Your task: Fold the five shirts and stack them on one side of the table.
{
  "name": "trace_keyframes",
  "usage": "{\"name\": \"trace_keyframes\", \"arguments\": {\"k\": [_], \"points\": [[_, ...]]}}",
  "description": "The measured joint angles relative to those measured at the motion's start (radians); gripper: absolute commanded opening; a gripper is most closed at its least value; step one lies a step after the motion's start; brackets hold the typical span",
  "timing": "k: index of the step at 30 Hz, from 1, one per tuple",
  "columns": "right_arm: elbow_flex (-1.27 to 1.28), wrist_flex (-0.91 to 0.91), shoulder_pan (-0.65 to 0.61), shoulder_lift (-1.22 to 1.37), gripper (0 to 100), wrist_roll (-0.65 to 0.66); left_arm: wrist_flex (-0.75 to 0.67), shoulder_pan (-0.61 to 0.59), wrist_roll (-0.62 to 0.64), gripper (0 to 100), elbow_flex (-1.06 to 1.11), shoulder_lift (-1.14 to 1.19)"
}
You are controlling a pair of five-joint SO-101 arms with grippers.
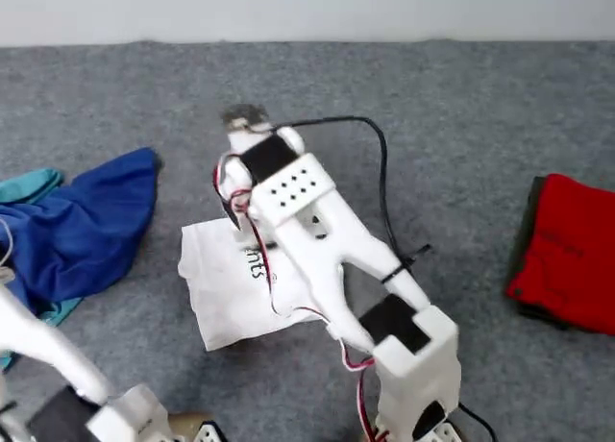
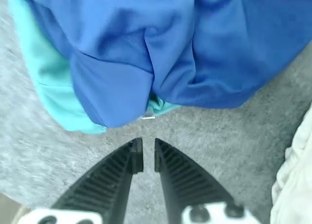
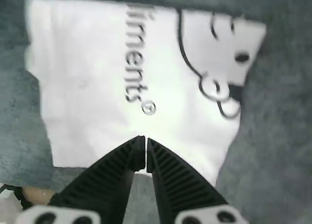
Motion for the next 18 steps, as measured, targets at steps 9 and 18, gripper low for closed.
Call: {"name": "trace_keyframes", "arguments": {"k": [9,18], "points": [[0.150,-0.008,0.046,0.020,23.6,-0.250,0.003,0.057,-0.006,5,0.135,-0.100],[0.150,-0.091,0.118,0.048,31.8,-0.272,0.005,0.060,-0.006,5,0.149,-0.106]]}}
